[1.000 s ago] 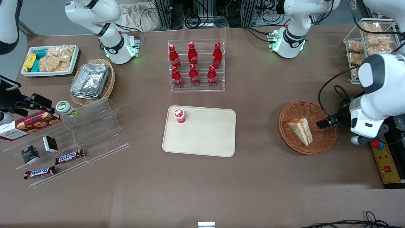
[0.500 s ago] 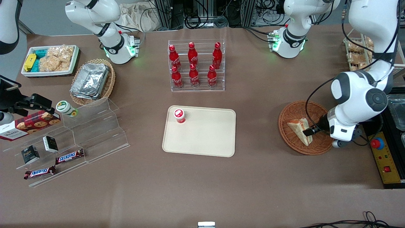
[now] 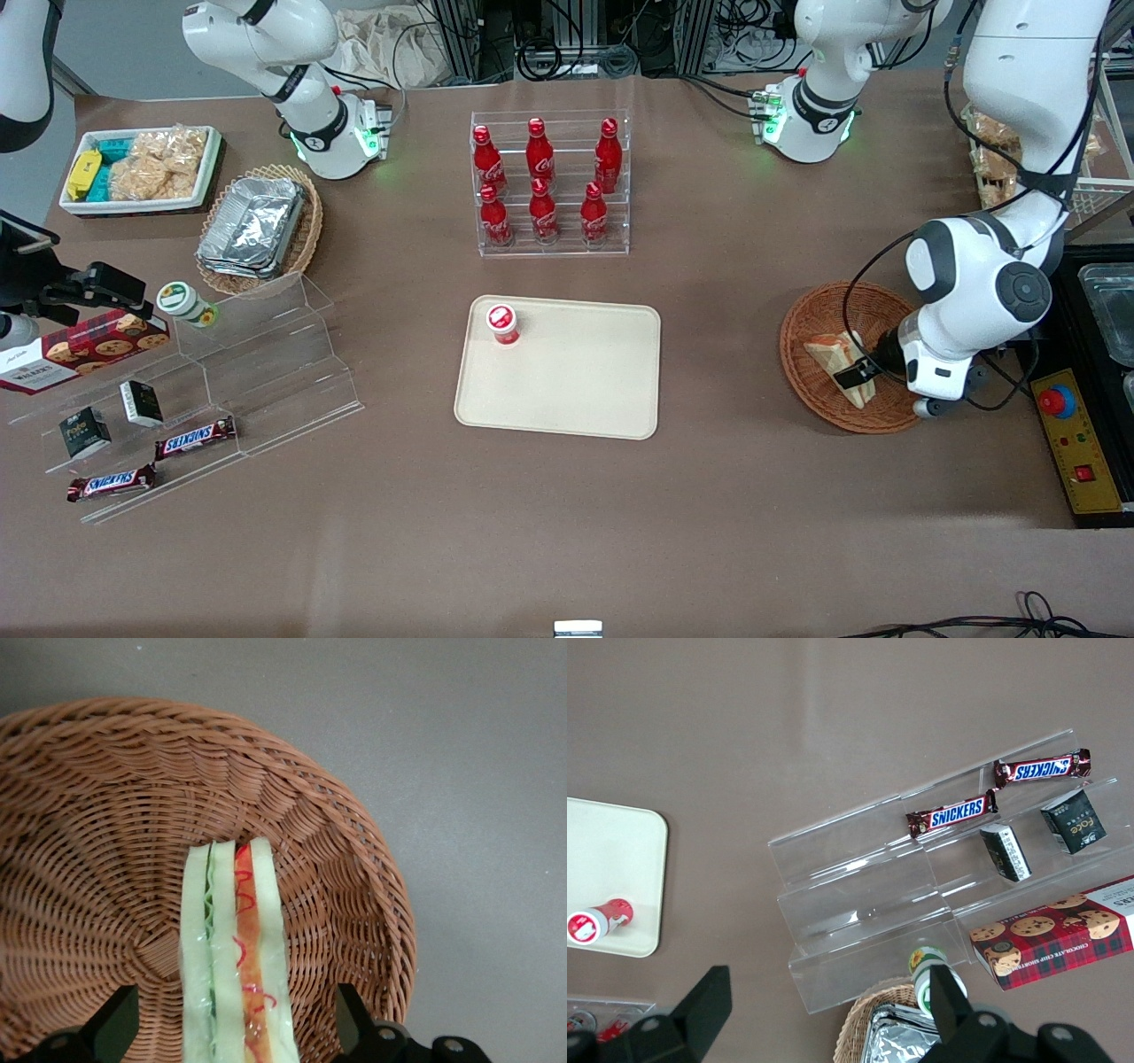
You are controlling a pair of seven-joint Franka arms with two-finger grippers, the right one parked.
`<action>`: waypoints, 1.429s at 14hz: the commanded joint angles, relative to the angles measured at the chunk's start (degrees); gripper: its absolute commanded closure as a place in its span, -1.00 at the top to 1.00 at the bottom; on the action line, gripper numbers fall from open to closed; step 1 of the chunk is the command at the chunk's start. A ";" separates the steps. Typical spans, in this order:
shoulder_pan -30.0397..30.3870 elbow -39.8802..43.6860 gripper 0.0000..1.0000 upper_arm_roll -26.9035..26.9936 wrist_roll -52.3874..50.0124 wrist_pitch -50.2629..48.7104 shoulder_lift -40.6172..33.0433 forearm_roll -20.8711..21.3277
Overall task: Place sandwich from basket to tray
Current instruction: 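Lower the left gripper and close it on the sandwich wedge, then lift the sandwich and carry it over the cream tray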
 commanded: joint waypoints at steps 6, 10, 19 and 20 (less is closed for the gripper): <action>-0.28 -3.28 -0.21 -0.61 -0.70 5.27 0.13 -0.96; -0.28 -1.44 -0.37 -0.87 0.27 3.00 -1.62 -0.26; -0.72 34.20 -0.41 -7.02 0.53 -46.44 -5.41 3.08; -0.63 38.25 -0.42 -8.68 0.71 -51.03 -5.49 5.35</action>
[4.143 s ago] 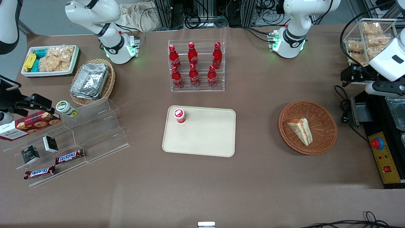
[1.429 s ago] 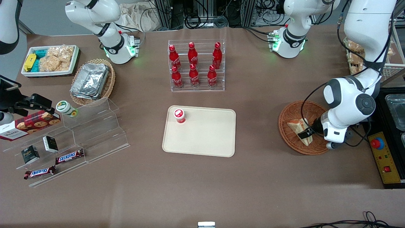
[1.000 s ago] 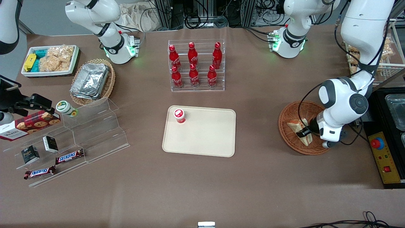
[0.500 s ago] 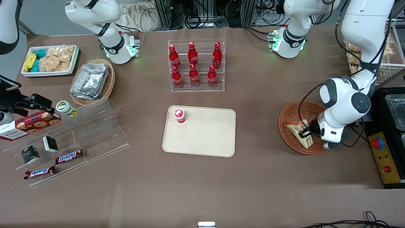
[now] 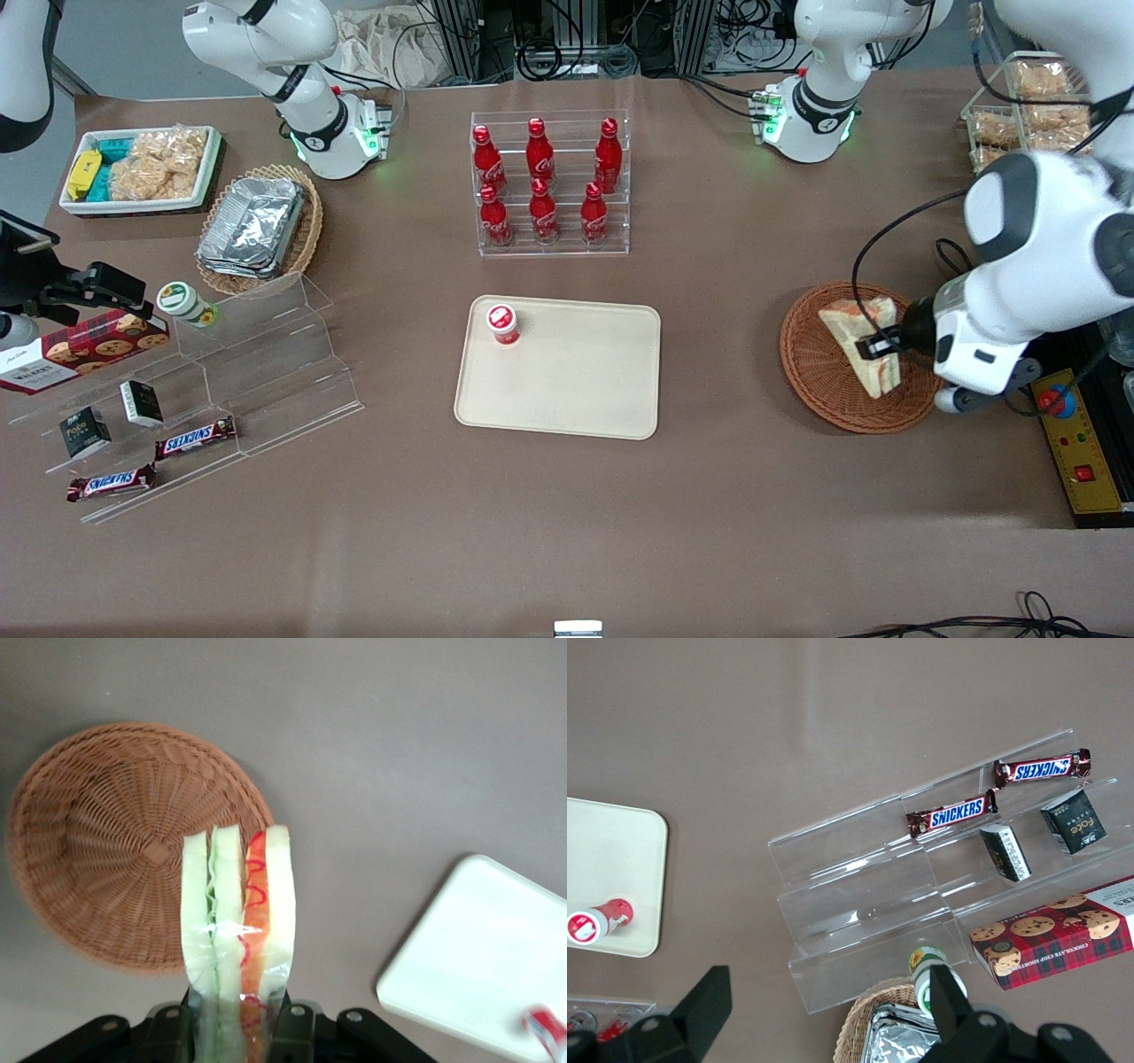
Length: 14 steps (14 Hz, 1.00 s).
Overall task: Place sandwich from basket to tray
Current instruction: 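Lift the sandwich and carry it over the cream tray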
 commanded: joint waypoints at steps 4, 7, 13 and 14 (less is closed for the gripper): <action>-0.14 20.14 -0.55 -11.05 4.24 -21.13 1.42 6.87; -0.14 22.08 -0.61 -18.34 4.24 -22.38 1.42 8.18; -3.18 21.48 -0.91 -30.84 0.75 -17.21 8.78 15.10; -5.65 21.82 -0.91 -30.76 -2.15 -16.41 11.50 17.39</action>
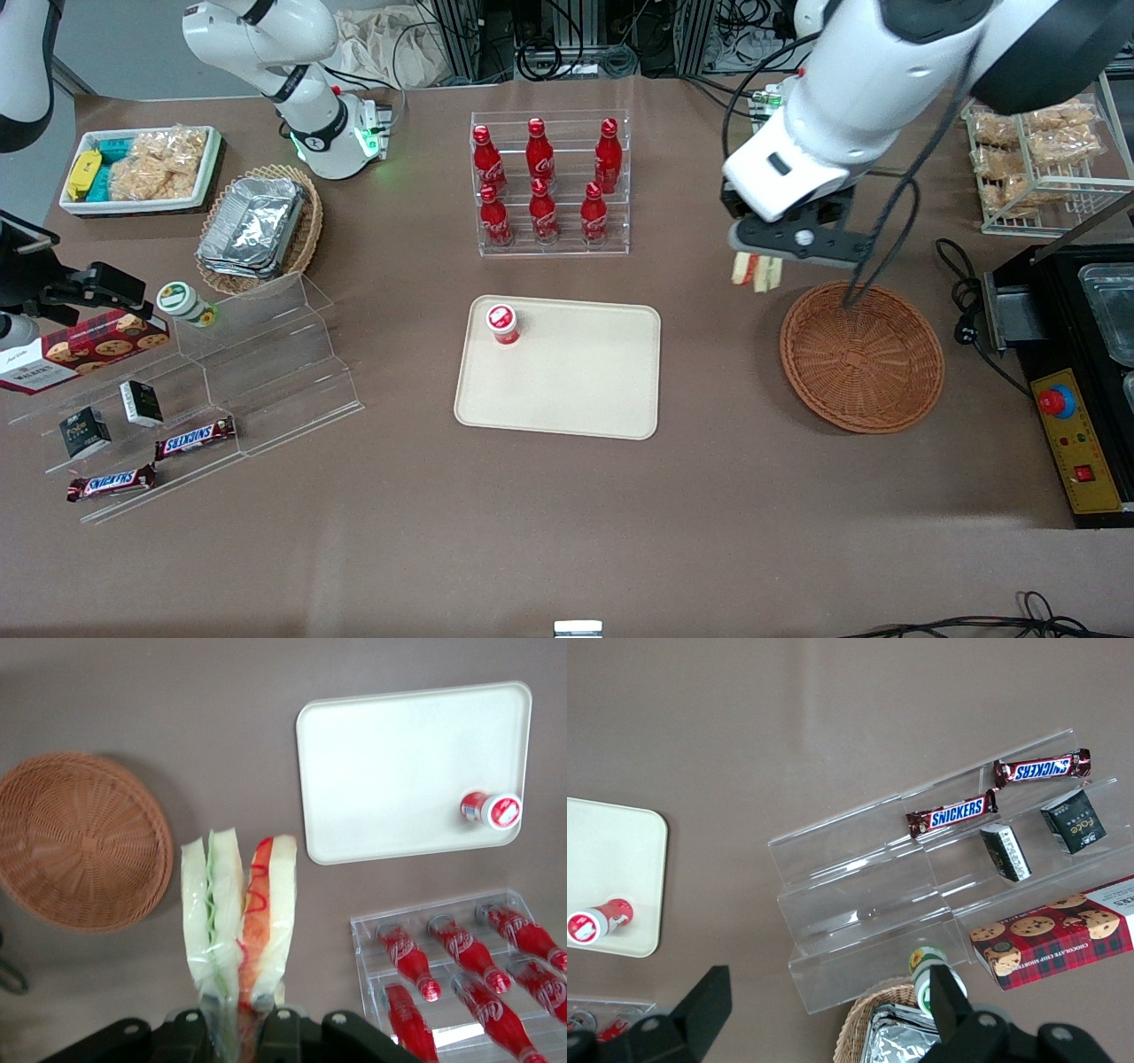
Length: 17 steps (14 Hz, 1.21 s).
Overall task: Place sandwich from basket to tray
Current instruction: 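Lift the sandwich and carry it over the cream tray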
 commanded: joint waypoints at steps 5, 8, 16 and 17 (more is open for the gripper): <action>-12.07 1.82 -0.93 -1.22 -14.78 12.44 19.27 13.28; -12.70 0.77 -0.93 -0.08 -16.73 20.52 26.47 16.02; -14.62 -0.64 -0.92 5.97 -22.70 35.91 36.77 16.28; -16.28 -0.64 -0.92 7.99 -22.97 37.50 37.22 16.28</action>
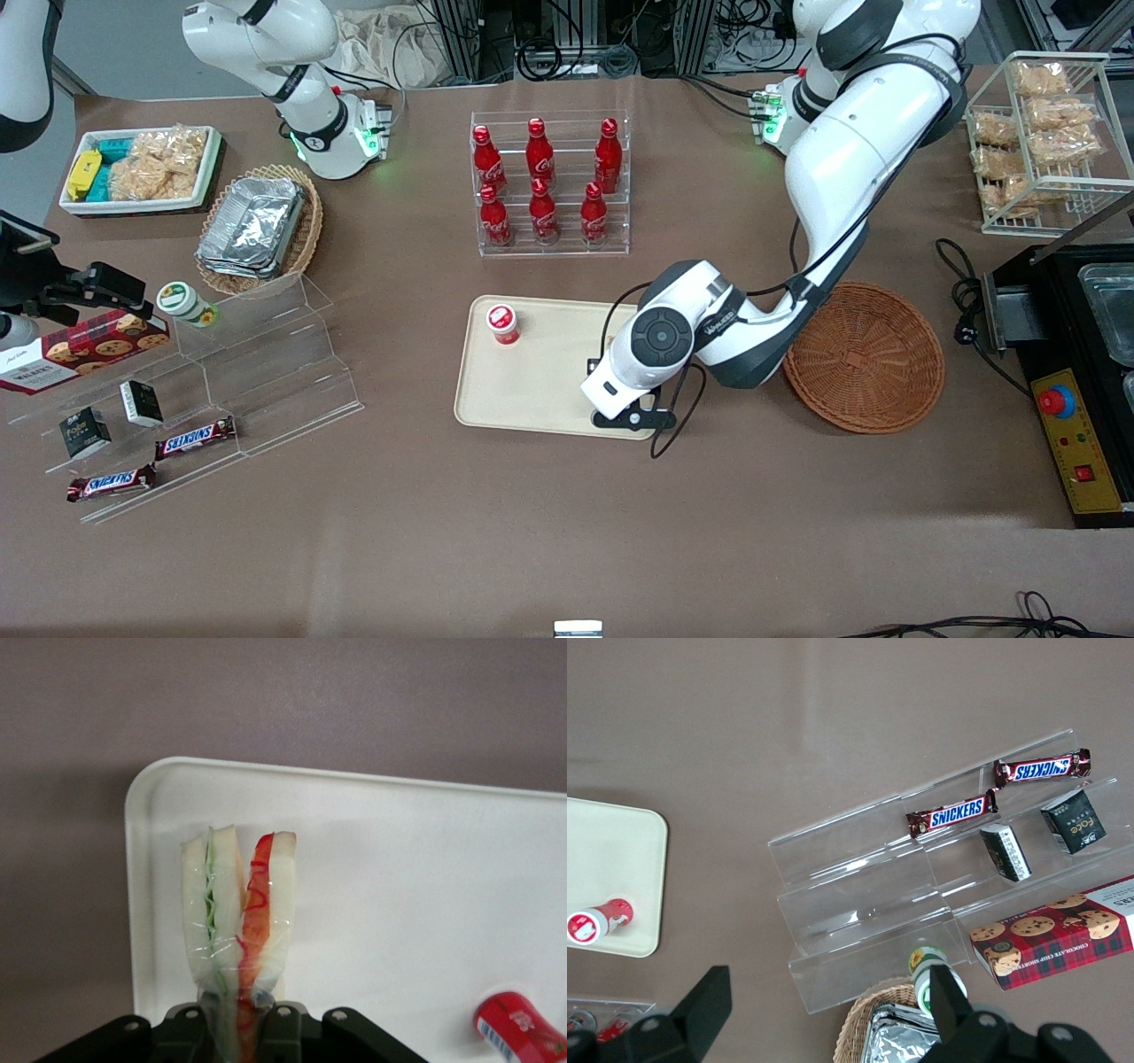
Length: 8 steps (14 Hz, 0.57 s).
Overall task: Place sandwich from basket to tray
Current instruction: 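Lower the sandwich onto the tray and open the left gripper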
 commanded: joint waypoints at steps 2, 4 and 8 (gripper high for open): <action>-5.71 0.20 -0.85 6.34 -2.86 4.32 0.88 0.73; -5.90 0.20 -0.51 7.06 -3.04 4.32 0.88 0.46; -5.46 0.64 1.00 6.97 -3.04 2.48 -1.48 0.55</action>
